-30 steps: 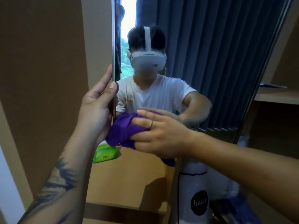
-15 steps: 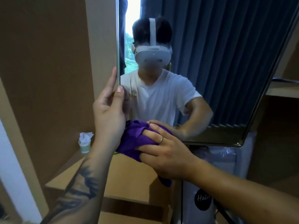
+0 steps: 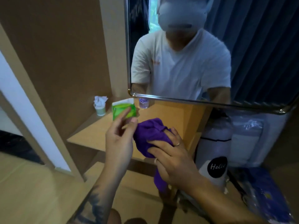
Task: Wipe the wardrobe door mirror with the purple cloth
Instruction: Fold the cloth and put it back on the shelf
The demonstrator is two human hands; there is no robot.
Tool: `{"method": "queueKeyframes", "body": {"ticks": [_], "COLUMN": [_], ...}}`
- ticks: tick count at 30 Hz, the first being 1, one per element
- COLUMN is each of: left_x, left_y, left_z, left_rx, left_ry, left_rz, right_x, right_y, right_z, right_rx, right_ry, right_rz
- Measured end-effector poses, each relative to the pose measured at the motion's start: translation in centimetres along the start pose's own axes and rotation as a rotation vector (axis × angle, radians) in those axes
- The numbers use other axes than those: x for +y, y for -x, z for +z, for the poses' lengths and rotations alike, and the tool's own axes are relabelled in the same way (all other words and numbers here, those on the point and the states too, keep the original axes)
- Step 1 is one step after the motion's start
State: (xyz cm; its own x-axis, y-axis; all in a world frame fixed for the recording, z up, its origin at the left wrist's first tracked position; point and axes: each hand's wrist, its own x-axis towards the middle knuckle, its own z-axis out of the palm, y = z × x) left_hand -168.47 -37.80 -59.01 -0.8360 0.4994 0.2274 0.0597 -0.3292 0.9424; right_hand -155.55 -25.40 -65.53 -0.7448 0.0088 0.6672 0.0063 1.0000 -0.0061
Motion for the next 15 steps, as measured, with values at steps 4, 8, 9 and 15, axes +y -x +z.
{"method": "queueKeyframes", "body": {"ticks": [4,8,9,15], "left_x": [-4.3,-6.3,-6.4,-3.4], "left_y": [3.5,4.8,4.9,6.4], "left_z": [-1.1,-1.3,-1.3,-2.2], "left_rx": [-0.179,-0.182,-0.147,-0.081], "left_ry": [0.166,0.174,0.162,0.093], "left_rz": [-0.472,-0.519,-0.541,-0.632], "right_x": [-3.2,-5.7,-6.2,-8.8], "right_y": [1.8,2.8,2.9,1.6], "right_z": [1.4,1.8,1.6,-2.1], "right_rx": [-0.053,-0.027,-0.024,-0.188], "right_ry": [-0.39,-0.625,-0.655,-0.677], "right_rz": [0.285,0.515,0.548,0.733]}}
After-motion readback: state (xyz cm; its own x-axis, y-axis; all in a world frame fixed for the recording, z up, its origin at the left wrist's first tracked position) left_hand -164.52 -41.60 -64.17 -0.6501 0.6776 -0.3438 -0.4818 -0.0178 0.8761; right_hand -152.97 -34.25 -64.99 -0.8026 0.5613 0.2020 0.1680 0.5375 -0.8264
